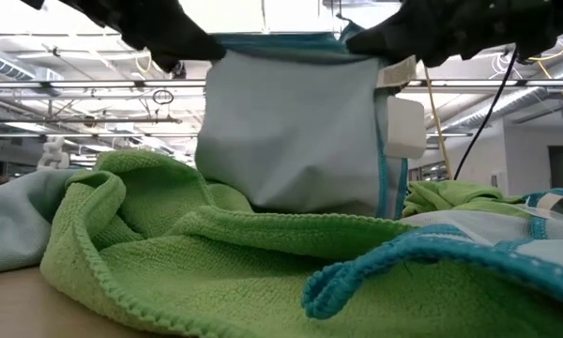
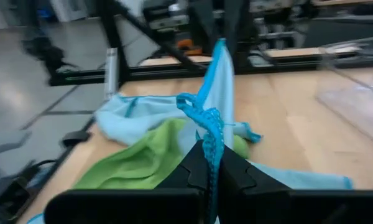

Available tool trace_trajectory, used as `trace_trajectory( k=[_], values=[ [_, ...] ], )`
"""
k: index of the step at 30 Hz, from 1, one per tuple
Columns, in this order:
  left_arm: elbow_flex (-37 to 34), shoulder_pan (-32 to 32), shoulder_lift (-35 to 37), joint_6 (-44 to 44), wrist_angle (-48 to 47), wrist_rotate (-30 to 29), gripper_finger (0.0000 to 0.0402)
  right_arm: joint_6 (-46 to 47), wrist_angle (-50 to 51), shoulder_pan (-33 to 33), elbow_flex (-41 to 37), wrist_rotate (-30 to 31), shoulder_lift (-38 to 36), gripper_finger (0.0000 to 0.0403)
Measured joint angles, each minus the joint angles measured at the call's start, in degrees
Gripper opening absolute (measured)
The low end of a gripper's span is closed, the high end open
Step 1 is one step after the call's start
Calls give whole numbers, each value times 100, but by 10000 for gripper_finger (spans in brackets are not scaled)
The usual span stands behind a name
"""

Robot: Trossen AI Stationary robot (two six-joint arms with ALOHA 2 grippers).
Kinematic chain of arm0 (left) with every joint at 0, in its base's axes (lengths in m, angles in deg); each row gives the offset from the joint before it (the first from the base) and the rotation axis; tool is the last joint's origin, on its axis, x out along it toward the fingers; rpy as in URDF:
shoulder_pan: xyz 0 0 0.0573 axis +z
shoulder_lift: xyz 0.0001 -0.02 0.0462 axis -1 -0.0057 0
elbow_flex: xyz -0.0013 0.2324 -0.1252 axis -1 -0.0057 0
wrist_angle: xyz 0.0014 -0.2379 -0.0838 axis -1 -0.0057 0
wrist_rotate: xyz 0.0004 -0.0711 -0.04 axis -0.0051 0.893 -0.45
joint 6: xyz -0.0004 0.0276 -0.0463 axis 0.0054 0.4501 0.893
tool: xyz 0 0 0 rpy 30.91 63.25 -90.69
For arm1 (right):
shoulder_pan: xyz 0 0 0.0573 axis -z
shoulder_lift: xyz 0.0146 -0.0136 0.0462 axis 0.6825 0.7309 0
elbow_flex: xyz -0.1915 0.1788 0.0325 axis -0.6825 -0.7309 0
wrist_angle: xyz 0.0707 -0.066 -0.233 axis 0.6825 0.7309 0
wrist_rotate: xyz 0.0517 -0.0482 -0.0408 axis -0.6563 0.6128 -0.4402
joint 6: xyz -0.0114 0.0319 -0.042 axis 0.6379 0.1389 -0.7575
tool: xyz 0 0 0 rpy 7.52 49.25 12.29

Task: Fold microfiber towels
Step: Fold the top center blue microfiber cloth

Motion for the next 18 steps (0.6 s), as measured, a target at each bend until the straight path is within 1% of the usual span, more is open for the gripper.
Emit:
trace_trajectory(
  k=[3, 7, 9, 14, 18],
  values=[
    [0, 14, -13, -3, -115, -203, 14, 72, 22, -2, 2, 275, 10, 2],
    [2, 172, -139, -5, -125, -412, 5, 77, -25, -1, 7, 306, 229, 2],
    [0, 274, -202, -4, -175, -443, 8, 65, -136, 18, 7, 377, 417, 2],
    [-2, 522, -381, 104, -349, -491, 12, 103, -202, 129, 7, 893, 766, 2],
    [0, 711, -595, 185, -322, -733, 5, 174, -158, 199, 7, 912, 838, 2]
  ],
)
